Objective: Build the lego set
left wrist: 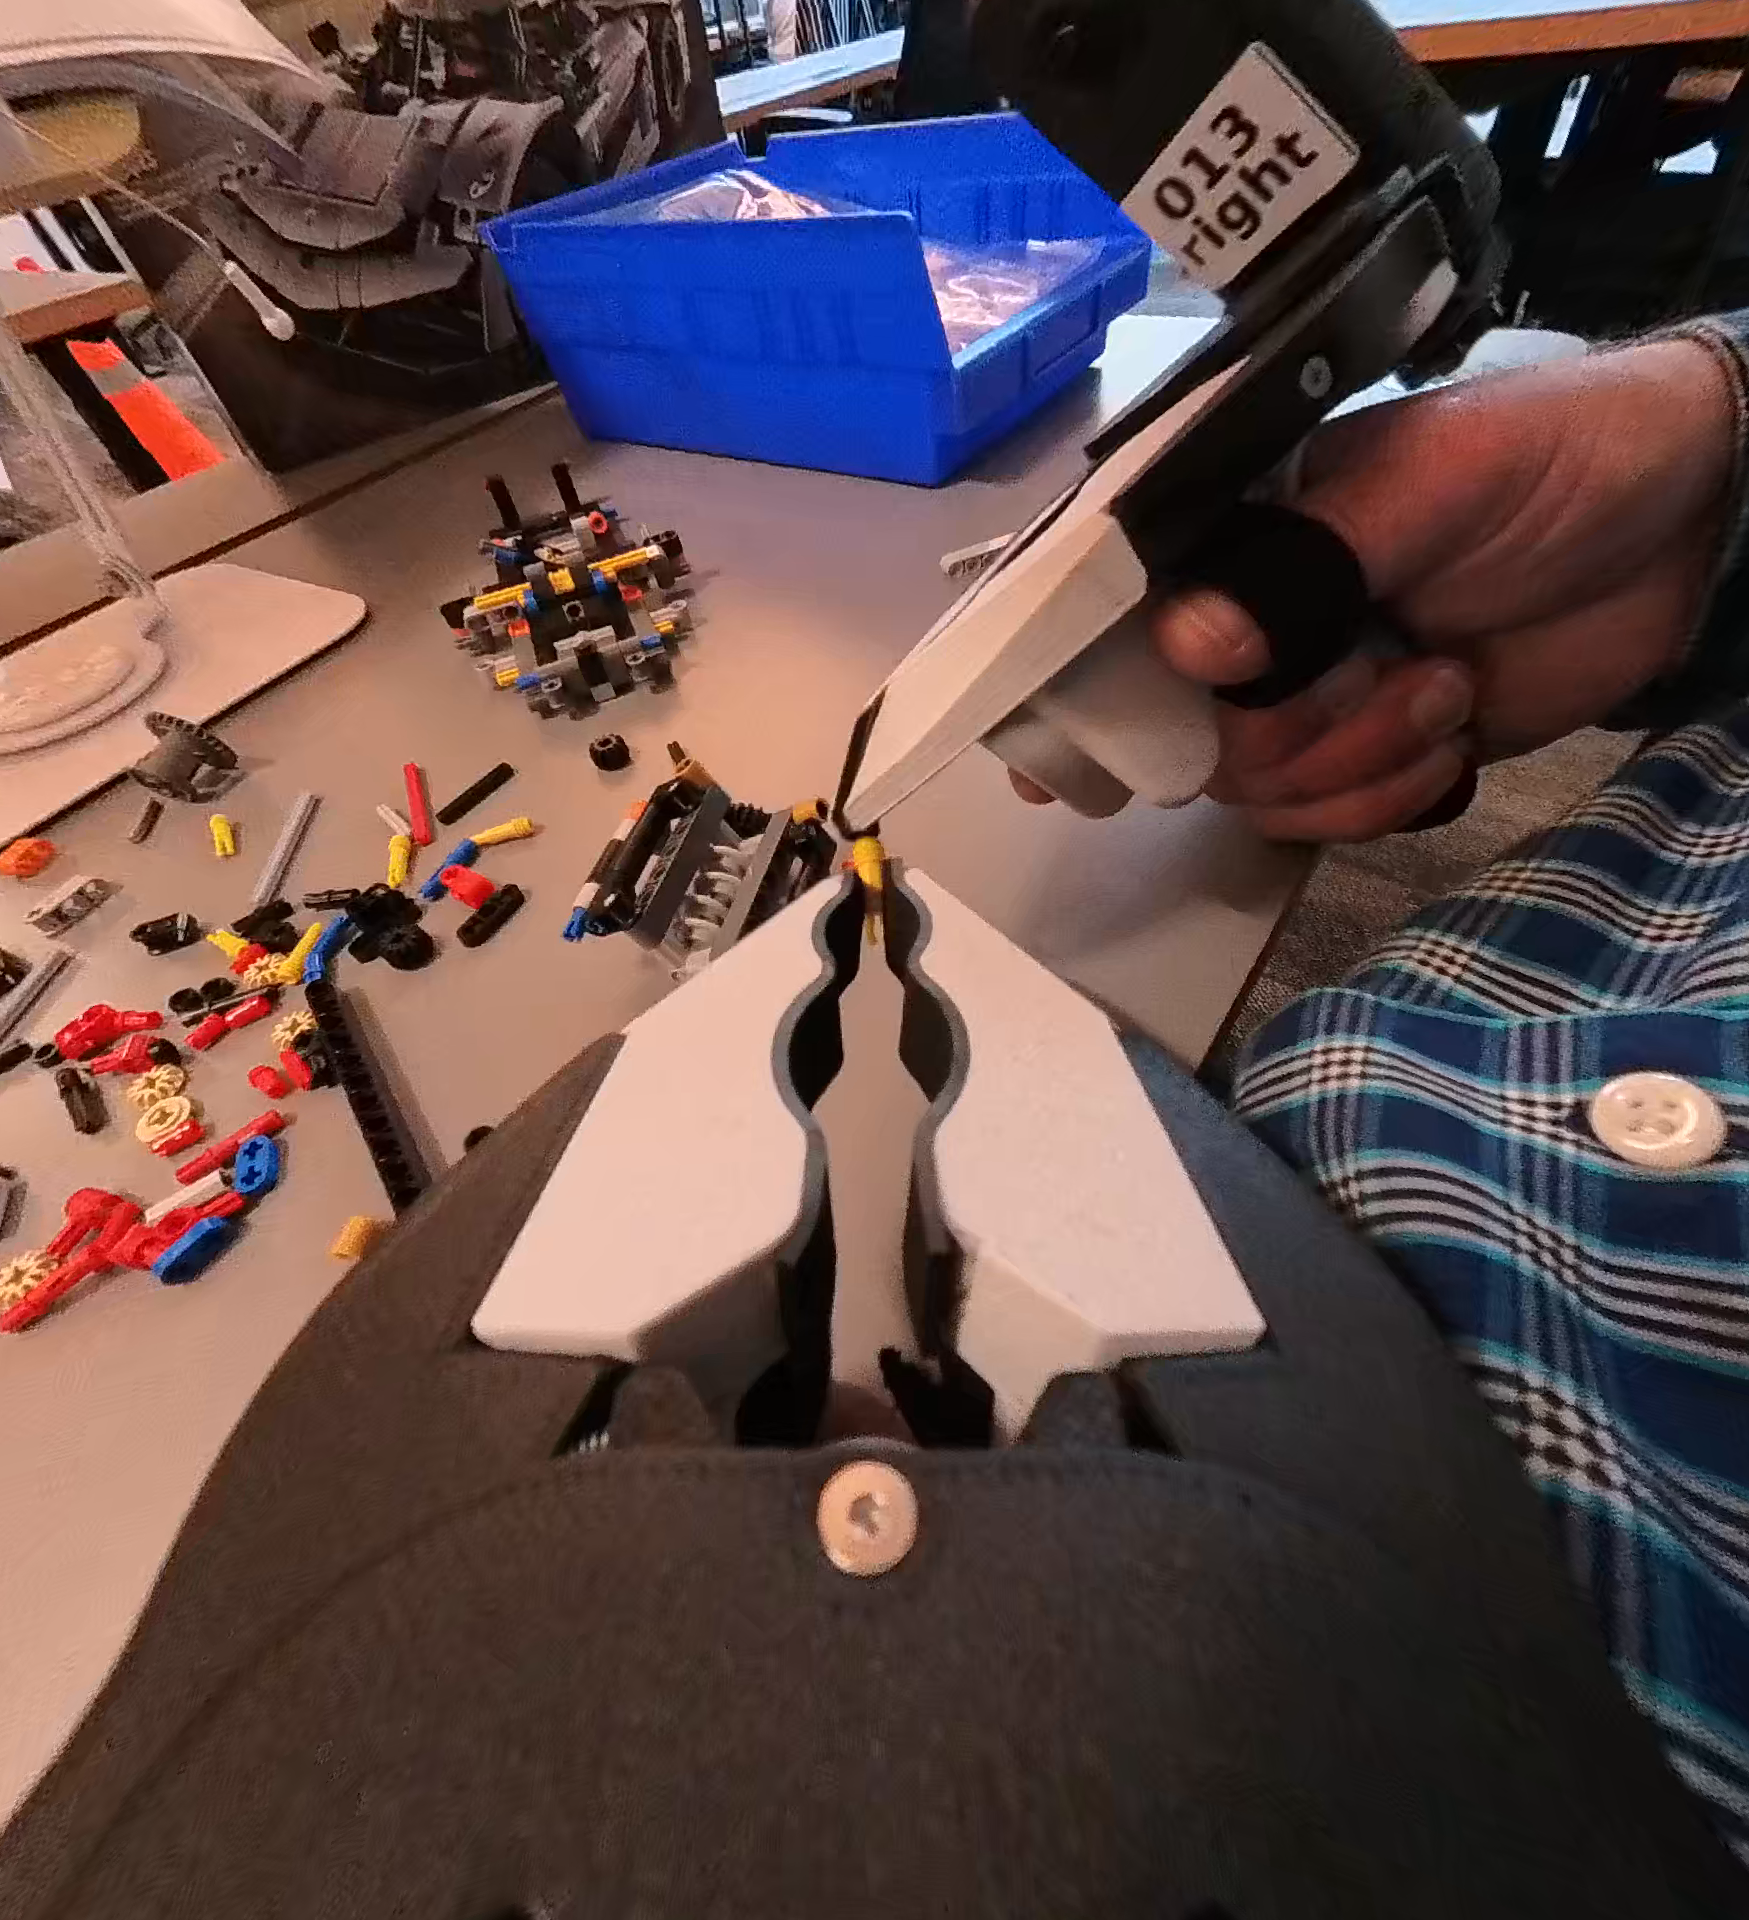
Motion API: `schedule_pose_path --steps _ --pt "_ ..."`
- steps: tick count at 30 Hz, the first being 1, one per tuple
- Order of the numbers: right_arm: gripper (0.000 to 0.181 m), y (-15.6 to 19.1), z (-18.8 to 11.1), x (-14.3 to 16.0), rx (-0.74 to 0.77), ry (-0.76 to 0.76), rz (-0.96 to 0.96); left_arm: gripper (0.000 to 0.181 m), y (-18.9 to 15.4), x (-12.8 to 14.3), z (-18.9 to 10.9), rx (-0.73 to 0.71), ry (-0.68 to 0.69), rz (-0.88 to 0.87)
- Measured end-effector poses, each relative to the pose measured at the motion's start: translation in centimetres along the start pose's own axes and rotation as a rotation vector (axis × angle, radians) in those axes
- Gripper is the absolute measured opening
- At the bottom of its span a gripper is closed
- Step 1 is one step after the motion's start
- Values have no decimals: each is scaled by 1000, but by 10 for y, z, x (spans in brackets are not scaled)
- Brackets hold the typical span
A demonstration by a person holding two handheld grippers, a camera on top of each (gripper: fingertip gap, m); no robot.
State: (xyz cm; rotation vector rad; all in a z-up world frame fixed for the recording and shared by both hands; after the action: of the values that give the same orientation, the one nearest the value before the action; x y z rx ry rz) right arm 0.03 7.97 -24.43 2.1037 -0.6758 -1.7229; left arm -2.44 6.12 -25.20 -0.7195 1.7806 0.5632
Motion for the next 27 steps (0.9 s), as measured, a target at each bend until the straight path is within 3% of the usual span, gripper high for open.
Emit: schedule_pose_path --steps 12,27 --pt "4 3 -2 1 21 -9 -62 1 -1 -3 -3 14 -39 -6" --pt "4 0 -1 11 29 119 -205 0 -7 6 3 0 38 84"
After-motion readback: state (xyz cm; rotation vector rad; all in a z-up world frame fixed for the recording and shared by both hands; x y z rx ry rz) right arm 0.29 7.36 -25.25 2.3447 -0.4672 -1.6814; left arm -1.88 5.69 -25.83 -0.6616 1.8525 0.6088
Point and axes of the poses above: each gripper's, where its closed fingertips meet, z out along the fingers, x out of its underside, y = z × x across the jaws, the point moved 2 cm from there along -z, back along the fingers, and after that the axes turned 6 degrees about -z, right-handed, at the moved point
